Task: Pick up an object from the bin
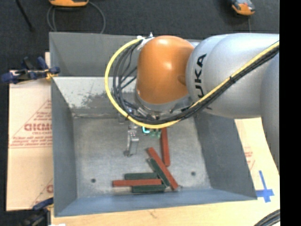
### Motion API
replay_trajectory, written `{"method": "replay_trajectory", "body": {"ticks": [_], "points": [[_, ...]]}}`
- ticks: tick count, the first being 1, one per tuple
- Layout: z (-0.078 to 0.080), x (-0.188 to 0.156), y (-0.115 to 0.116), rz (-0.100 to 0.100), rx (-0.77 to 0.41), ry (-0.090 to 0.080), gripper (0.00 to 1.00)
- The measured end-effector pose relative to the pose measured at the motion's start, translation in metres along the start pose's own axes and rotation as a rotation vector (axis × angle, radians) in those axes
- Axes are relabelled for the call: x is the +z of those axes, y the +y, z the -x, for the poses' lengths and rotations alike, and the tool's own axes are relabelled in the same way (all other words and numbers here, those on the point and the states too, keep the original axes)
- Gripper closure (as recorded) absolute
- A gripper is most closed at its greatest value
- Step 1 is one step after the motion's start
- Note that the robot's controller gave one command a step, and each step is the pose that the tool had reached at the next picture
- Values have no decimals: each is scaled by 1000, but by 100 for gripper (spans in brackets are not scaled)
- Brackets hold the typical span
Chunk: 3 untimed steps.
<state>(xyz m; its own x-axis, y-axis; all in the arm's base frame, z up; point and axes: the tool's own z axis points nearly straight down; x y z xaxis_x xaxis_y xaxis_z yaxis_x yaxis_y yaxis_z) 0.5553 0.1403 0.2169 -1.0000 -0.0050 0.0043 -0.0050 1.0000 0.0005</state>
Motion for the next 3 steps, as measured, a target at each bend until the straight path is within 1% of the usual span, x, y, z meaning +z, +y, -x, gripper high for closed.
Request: {"method": "replay_trajectory", "body": {"ticks": [1,2,3], "points": [[2,-4,-1,1,4,-8,0],[-33,65,-19,0,-49,-11,0],[-78,65,-20,-3,-120,3,0]]}}
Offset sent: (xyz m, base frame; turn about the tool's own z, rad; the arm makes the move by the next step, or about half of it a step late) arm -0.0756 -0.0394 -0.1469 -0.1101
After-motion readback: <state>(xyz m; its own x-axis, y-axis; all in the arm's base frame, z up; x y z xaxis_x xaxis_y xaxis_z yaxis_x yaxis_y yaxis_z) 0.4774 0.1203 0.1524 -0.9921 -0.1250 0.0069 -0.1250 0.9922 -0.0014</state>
